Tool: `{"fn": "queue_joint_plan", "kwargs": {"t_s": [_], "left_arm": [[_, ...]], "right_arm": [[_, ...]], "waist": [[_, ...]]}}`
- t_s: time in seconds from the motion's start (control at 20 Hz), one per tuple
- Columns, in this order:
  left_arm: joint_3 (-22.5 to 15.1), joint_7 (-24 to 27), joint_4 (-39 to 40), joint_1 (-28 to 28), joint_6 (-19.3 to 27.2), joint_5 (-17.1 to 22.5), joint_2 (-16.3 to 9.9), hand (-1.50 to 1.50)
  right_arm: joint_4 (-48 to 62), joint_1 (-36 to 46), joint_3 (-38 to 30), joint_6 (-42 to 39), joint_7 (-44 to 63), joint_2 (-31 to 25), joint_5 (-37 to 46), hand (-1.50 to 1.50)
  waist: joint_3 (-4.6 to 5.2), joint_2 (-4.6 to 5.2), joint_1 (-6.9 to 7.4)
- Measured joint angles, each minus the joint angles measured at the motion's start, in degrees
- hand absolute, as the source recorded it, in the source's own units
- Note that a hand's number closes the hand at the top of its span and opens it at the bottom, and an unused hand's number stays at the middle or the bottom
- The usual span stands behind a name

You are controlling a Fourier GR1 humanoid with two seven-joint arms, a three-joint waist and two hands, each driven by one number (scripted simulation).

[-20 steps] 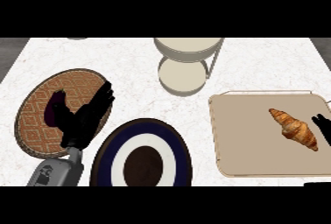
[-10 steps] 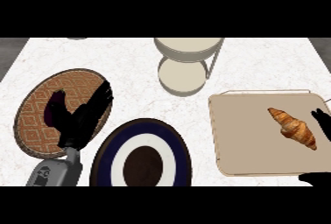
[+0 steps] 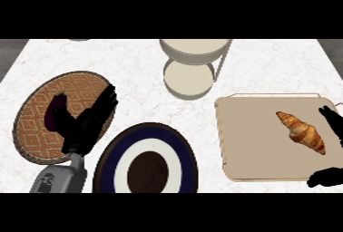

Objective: Pick the croissant from the tray and place it in the tiered basket

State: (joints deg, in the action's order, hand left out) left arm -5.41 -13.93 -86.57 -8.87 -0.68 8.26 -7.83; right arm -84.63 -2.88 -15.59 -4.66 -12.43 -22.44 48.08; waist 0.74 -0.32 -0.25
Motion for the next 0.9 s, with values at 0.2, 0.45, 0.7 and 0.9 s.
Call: {"fn": "queue_joint_plan", "kwargs": {"t_s": [0.2,0.45,0.7,0.9], "left_arm": [[0.18,-1.00,-1.78,1.23,-1.12,0.46,-0.12,0.00],[0.84,-0.32,0.34,-0.30,-1.48,0.00,0.28,0.00],[1.20,-1.33,0.06,-1.17,-1.39,-0.26,0.51,0.00],[1.28,-1.08,-0.28,-0.43,-1.68,-0.42,0.70,0.00]], "right_arm": [[3.98,2.40,-0.70,0.27,-0.98,-0.27,0.37,-1.50],[12.20,5.81,-1.38,2.59,-4.72,-0.88,1.54,-1.50],[16.83,9.02,-1.04,4.47,-5.42,-0.07,2.54,1.50],[18.72,10.45,-0.01,4.09,-9.07,-0.08,2.17,1.50]], "waist": [[0.07,-0.04,0.05],[0.46,-0.10,-0.01],[0.09,0.04,0.25],[0.36,-0.11,0.22]]}}
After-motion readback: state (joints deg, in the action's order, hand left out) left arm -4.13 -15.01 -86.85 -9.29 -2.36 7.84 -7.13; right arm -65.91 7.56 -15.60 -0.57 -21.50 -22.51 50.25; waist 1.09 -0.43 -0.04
